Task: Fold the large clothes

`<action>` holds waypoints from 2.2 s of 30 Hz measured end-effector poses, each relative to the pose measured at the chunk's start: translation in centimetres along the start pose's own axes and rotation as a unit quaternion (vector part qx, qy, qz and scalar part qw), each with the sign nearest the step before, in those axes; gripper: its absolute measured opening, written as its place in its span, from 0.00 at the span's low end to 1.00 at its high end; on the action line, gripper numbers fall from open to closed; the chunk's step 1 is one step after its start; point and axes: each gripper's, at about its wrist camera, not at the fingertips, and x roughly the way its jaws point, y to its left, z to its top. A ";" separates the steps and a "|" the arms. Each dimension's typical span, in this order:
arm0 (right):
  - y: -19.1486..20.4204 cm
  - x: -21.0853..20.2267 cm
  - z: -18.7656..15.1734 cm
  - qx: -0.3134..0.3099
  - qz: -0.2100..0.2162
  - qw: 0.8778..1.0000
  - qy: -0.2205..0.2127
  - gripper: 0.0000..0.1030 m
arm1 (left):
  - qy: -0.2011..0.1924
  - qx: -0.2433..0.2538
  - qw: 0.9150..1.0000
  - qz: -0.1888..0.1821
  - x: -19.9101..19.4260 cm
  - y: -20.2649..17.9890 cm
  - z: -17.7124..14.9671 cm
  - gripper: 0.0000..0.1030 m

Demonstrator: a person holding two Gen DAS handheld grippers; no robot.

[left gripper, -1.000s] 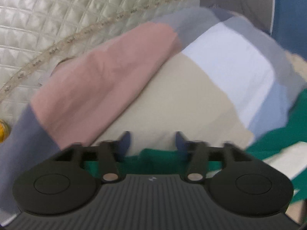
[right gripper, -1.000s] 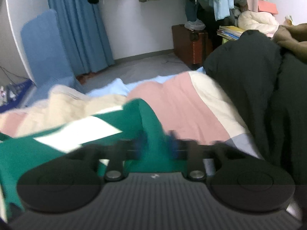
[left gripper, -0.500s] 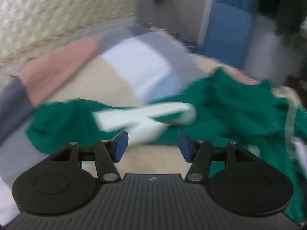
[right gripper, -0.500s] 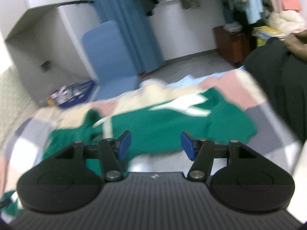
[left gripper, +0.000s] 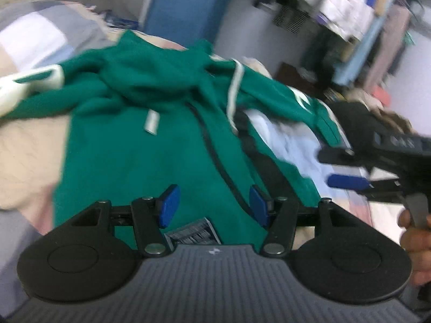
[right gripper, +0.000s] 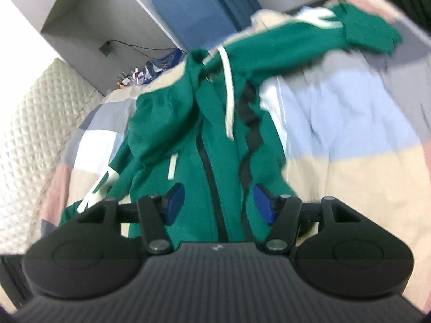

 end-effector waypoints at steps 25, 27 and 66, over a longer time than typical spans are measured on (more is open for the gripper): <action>-3.7 4.7 -1.8 -0.005 -0.045 0.999 0.025 0.73 | -0.015 0.223 0.975 -0.014 4.8 -5.3 -7.0 0.69; -3.8 5.3 -1.9 -0.006 -0.054 0.998 0.032 0.73 | -0.015 0.222 0.975 -0.013 4.9 -5.3 -6.9 0.69; -9.7 -2.3 4.0 -0.077 -0.136 0.986 0.052 0.16 | -0.106 -0.136 0.980 0.101 -3.3 10.4 -2.1 0.62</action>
